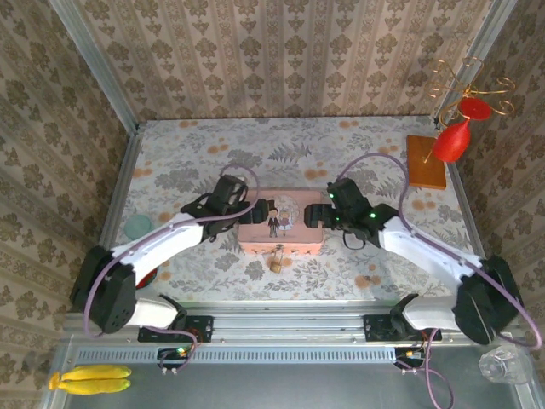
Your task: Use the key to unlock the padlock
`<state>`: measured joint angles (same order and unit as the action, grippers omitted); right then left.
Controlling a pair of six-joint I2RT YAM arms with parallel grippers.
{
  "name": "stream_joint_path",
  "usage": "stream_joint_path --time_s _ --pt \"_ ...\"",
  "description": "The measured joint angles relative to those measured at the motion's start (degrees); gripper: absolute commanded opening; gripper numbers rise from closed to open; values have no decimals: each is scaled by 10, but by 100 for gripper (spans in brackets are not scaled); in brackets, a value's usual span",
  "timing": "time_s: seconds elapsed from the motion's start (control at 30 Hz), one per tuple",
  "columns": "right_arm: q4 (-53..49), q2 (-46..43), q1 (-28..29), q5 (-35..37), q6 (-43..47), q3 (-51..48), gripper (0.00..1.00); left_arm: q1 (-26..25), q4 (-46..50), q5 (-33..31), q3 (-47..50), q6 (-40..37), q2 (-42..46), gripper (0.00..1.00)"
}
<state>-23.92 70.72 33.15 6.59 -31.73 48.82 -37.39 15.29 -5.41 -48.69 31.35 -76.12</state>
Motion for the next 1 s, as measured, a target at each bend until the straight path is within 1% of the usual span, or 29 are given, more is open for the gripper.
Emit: stream_joint_path --time_s 0.1,0.17,0.27,0.33,0.4,0.5,0.53,0.57,0.6,0.67,0.7,0.8,1.0 --pt "-45 -70 0 16 -5 -31 94 16 -10 -18 33 -17 46 100" --pt "-79 -110 0 21 -20 -57 90 26 -22 -30 59 -30 68 100" --pt "-124 -148 0 22 -54 -87 87 34 -43 -40 97 -44 90 100" --pt "-147 -171 0 14 -87 -111 79 37 -63 -46 122 -56 104 100" --pt "-162 -183 0 4 -117 -131 76 37 -88 -50 146 -66 117 100" --pt "-187 -180 0 3 -151 -155 76 39 -128 -51 180 -79 138 100" --pt "-196 -174 0 3 -162 -162 77 42 -142 -49 191 -82 146 100" --pt "-201 -169 0 3 -168 -167 81 45 -149 -45 198 -84 151 100" --pt "-208 -162 1 4 -174 -171 81 52 -156 -41 206 -85 159 100" --pt "-220 -150 2 5 -186 -174 78 65 -165 -36 218 -85 178 100" --pt "-222 -146 2 6 -193 -174 74 72 -169 -34 224 -85 189 100" --pt "-226 -134 3 10 -206 -174 68 87 -176 -28 232 -84 217 100" --pt "-214 -82 9 7 -228 -174 67 94 -183 -18 236 -78 249 100"
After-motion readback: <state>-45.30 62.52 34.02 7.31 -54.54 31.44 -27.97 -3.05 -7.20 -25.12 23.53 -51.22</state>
